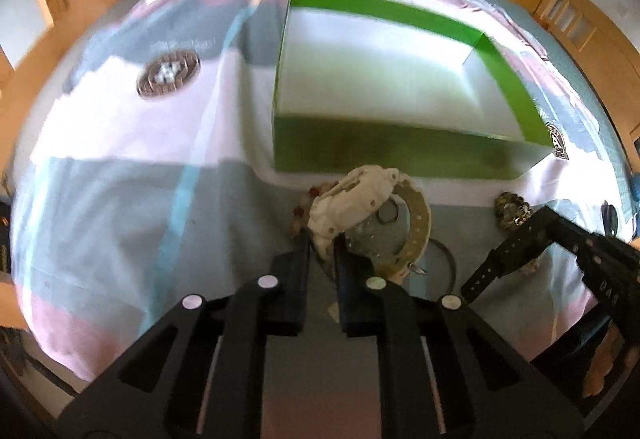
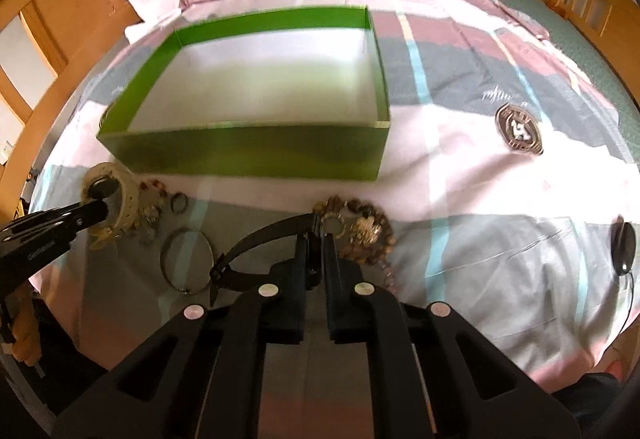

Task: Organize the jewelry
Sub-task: 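Carry both watches into the green box and open both tools to release them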

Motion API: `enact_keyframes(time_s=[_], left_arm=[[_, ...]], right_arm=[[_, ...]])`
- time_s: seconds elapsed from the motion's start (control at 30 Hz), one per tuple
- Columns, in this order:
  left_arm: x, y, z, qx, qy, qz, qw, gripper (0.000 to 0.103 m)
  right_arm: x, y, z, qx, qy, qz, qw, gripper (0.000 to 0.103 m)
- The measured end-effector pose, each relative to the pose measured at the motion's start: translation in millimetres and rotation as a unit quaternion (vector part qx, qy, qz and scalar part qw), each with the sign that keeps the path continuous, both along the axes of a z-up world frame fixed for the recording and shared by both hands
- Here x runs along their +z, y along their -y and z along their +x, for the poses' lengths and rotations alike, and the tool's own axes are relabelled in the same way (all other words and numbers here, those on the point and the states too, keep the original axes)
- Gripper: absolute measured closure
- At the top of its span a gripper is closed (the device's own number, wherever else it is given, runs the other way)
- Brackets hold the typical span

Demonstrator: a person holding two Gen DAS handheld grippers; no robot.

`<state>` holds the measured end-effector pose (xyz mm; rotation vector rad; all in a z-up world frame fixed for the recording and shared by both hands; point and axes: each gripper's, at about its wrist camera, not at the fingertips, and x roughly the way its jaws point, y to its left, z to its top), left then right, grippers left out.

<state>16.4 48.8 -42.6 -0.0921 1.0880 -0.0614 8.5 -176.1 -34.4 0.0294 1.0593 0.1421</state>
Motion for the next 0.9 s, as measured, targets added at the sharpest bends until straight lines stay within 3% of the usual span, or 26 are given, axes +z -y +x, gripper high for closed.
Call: enact_keyframes(time_s=[0.27,0.6,0.7,0.9], left_arm=[[23,-5,-7,0.016,0.017,0.013,0.9996,0.091],[95,22,26,-0.006,0.091,0.011,0.9958,0.091],[91,30,55,-0.009,0.084,0.006,0.9964,0.091],[52,40,100,-0.012,0.053,0.033,0.9980,0.091]], right_arm=[[12,-5,2,0.003,0.015,-0.006,1.000,0.095],[92,7,36,-0.023,0.122,0.035,0.992,0.095],[88,8,63,-0.034,0.122,0.033,0.991,0.095],[43,2,105,-0.039,0.075,0.023,0.996,0.095]])
